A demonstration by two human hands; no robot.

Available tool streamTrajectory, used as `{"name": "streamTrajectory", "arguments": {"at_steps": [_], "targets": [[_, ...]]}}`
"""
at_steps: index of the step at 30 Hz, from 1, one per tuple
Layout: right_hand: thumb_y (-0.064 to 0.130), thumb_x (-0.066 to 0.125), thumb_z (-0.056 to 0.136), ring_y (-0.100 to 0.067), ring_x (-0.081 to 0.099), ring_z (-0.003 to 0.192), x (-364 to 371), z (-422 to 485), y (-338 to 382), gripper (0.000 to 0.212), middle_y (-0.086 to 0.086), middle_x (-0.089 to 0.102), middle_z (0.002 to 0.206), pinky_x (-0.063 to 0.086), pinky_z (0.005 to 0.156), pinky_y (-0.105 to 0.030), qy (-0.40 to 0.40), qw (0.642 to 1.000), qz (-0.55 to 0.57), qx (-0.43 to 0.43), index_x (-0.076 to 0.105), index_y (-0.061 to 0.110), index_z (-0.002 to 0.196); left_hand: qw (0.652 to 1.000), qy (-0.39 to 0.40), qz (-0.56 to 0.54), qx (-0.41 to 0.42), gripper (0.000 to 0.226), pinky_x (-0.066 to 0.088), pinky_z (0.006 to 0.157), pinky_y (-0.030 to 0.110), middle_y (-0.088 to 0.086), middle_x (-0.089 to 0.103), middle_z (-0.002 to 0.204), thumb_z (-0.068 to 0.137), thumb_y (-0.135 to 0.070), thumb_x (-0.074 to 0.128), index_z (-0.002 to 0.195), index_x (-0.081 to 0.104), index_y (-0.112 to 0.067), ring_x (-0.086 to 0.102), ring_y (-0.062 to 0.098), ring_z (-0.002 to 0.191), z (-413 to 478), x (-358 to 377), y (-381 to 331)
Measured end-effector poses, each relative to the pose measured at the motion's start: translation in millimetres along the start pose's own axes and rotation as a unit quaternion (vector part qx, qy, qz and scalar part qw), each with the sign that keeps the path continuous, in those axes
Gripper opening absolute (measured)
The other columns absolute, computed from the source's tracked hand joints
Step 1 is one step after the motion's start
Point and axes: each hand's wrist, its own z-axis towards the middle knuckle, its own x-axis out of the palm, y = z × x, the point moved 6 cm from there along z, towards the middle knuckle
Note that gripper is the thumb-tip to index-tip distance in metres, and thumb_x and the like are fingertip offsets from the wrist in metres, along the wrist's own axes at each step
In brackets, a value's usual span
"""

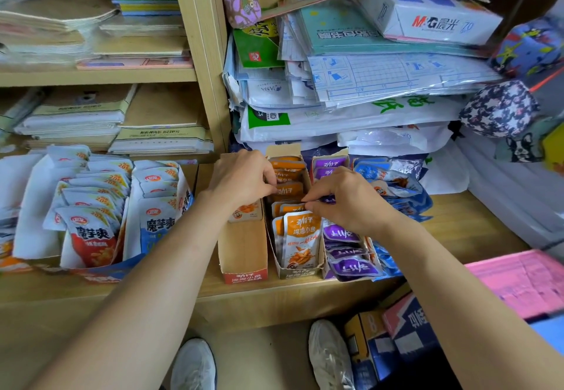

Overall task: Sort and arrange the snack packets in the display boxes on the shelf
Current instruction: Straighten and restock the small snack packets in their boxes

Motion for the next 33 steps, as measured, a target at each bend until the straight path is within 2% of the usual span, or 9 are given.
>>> {"name": "streamTrajectory", "arguments": {"at_steps": [5,11,14,16,18,21,23,28,33], "targets": [[0.026,0.075,0.088,-0.012,0.062,0.1,2,-2,0,0.016,0.013,0.074,0.102,0.053,0.094,-0.042,0.0,1.0,0.011,0.013,0.078,0.026,0.104,1.0,-0.021,-0.009,0.001,0.01,0.04,0.072,0.03,-0.014,0.07,0.089,0.091,-0.041,0.071,0.092,0.078,-0.034,0.051,0.008,0.082,-2,0,-4],[0.02,0.075,0.088,-0.006,0.064,0.095,2,-2,0,0.027,0.009,0.072,0.097,0.055,0.087,-0.029,-0.018,0.996,0.063,0.053,0.068,0.019,0.113,0.994,-0.094,-0.058,0.002,0.01,0.033,0.069,0.029,-0.018,0.052,0.065,0.093,-0.042,0.067,0.088,0.074,-0.036,0.052,0.01,0.077,-4,-13,-4],[0.022,0.073,0.089,-0.014,0.057,0.105,3,2,2,0.034,0.007,0.07,0.102,0.049,0.096,-0.032,0.001,0.997,0.04,0.063,0.066,0.019,0.123,0.989,-0.128,-0.053,0.044,0.007,0.03,0.066,0.029,-0.015,0.058,0.089,0.09,-0.042,0.07,0.087,0.072,-0.036,0.051,0.012,0.096,-6,-15,-7],[0.022,0.07,0.092,-0.008,0.045,0.105,2,4,6,0.033,0.005,0.068,0.11,0.036,0.098,-0.016,0.02,0.999,-0.004,0.049,0.069,0.018,0.125,0.989,-0.131,-0.039,0.058,0.007,0.031,0.066,0.028,-0.016,0.06,0.11,0.089,-0.042,0.071,0.087,0.069,-0.035,0.045,0.013,0.109,-7,-13,-7],[0.02,0.069,0.093,-0.004,0.042,0.098,0,5,8,0.028,0.004,0.069,0.111,0.034,0.088,-0.003,0.024,0.998,-0.023,0.045,0.072,0.017,0.12,0.99,-0.127,-0.036,0.055,0.006,0.032,0.067,0.029,-0.016,0.065,0.112,0.09,-0.04,0.07,0.09,0.068,-0.034,0.046,0.014,0.11,-7,-11,-5],[0.02,0.071,0.091,-0.014,0.057,0.098,2,8,7,0.017,0.003,0.073,0.104,0.052,0.091,-0.029,0.017,0.998,-0.022,0.056,0.076,0.017,0.107,0.987,-0.147,-0.047,0.044,0.008,0.034,0.068,0.028,-0.013,0.057,0.093,0.088,-0.038,0.073,0.092,0.071,-0.032,0.049,0.01,0.097,-12,-11,-6],[0.018,0.07,0.091,-0.014,0.064,0.092,5,9,6,0.012,0.001,0.074,0.098,0.056,0.087,-0.036,0.019,0.998,-0.019,0.063,0.076,0.016,0.102,0.988,-0.138,-0.051,0.036,0.009,0.036,0.07,0.027,-0.01,0.046,0.093,0.089,-0.04,0.072,0.094,0.07,-0.033,0.048,0.008,0.086,-14,-7,-4],[0.01,0.068,0.091,-0.008,0.057,0.073,-4,11,7,0.01,0.005,0.068,0.084,0.049,0.071,-0.024,-0.084,0.995,0.015,0.05,0.075,0.013,0.098,0.986,-0.145,-0.084,0.027,0.01,0.04,0.068,0.029,-0.008,0.055,0.098,0.093,-0.041,0.066,0.099,0.068,-0.034,0.059,0.013,0.091,-12,-7,6],[0.009,0.072,0.086,-0.003,0.055,0.075,-18,4,16,0.01,0.002,0.073,0.089,0.047,0.073,-0.02,-0.208,0.978,-0.006,-0.003,0.077,0.012,0.094,0.973,-0.204,-0.1,0.036,0.008,0.036,0.061,0.027,-0.007,0.059,0.094,0.094,-0.036,0.065,0.097,0.067,-0.029,0.056,0.009,0.085,-14,-24,4]]}}
